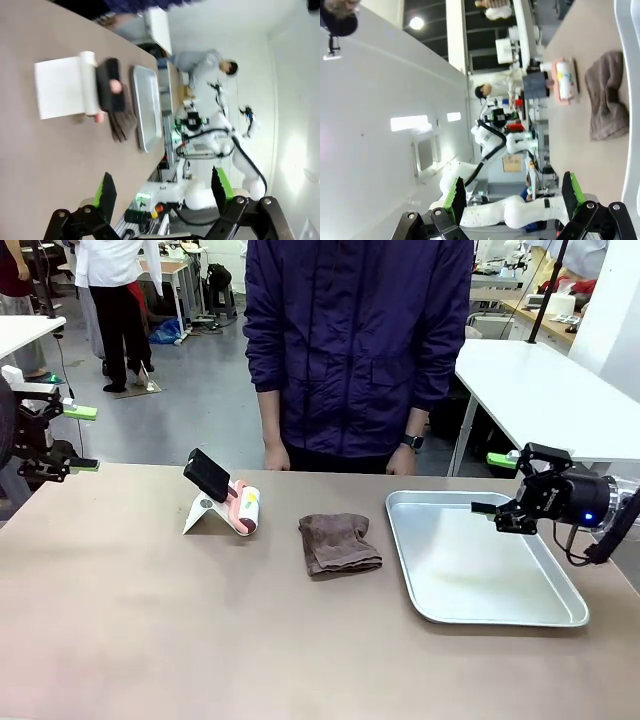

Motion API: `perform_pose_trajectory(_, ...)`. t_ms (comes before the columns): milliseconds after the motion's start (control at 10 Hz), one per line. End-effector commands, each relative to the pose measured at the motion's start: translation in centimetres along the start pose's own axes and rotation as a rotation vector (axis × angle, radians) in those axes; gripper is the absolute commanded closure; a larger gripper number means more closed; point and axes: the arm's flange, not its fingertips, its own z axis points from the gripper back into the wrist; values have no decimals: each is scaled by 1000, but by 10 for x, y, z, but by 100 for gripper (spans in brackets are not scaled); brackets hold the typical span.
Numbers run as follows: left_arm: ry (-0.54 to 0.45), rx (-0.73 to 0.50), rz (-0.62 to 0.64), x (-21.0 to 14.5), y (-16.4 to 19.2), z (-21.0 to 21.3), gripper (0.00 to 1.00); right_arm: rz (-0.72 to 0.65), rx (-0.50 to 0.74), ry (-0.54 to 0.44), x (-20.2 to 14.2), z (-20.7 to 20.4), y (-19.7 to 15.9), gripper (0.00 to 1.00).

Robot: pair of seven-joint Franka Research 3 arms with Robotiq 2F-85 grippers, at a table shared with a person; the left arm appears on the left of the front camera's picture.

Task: Clean the surface of the table.
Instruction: Return the Lint Roller and towel to their original positions.

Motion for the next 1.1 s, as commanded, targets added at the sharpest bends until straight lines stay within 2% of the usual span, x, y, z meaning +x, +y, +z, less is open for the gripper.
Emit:
perform_pose_trajectory(0, 31, -31, -53, -8, -6, 2, 0, -20, -16, 48, -6, -4, -4, 0)
perform_pose_trajectory(1000, 31, -31, -53, -8, -6, 2, 0, -20, -16, 48, -6, -4, -4, 0)
